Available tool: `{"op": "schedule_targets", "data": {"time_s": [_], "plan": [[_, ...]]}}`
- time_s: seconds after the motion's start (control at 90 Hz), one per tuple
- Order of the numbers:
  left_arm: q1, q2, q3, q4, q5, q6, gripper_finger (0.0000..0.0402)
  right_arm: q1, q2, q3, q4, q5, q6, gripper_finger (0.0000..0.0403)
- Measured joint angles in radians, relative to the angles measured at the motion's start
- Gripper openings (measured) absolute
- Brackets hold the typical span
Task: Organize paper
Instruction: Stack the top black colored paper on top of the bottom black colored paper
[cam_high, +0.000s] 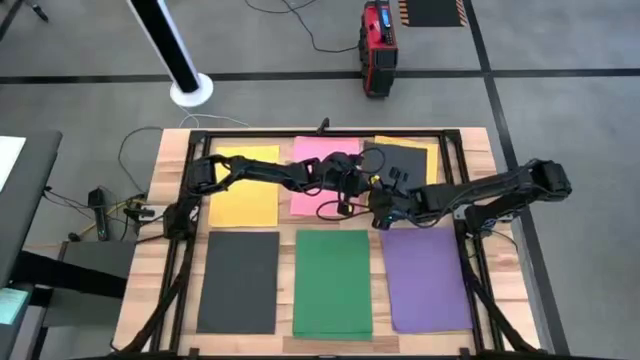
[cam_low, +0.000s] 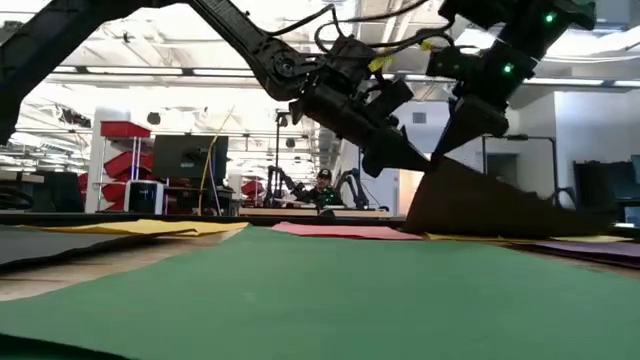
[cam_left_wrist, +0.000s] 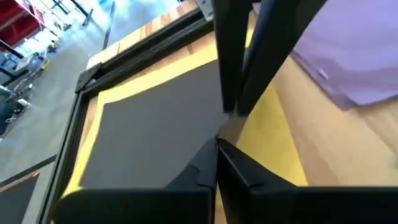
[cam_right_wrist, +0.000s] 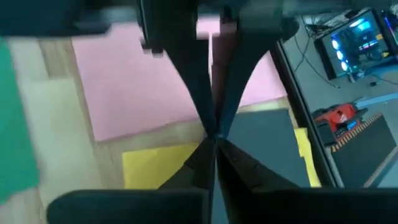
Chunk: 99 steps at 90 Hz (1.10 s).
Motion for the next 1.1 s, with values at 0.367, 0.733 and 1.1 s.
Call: {"op": "schedule_targets", "data": {"time_s": [0.367, 0.733, 1.1], "plan": [[-0.008, -0.117, 0.000, -0.134, 0.000, 0.021, 0.0000, 0.021, -0.091, 0.114, -0.125, 0.001, 0.009, 0.0027], [-0.075, -0.296, 0.000, -0.497, 0.019, 0.026, 0.0000, 0.020, -0.226, 0.114, -0.220, 0.004, 0.100, 0.0027], [-0.235, -0.483, 0.000, -0.919, 0.059, -0.087, 0.0000, 0.020, -0.235, 0.113, -0.251, 0.003, 0.106, 0.0027]]}}
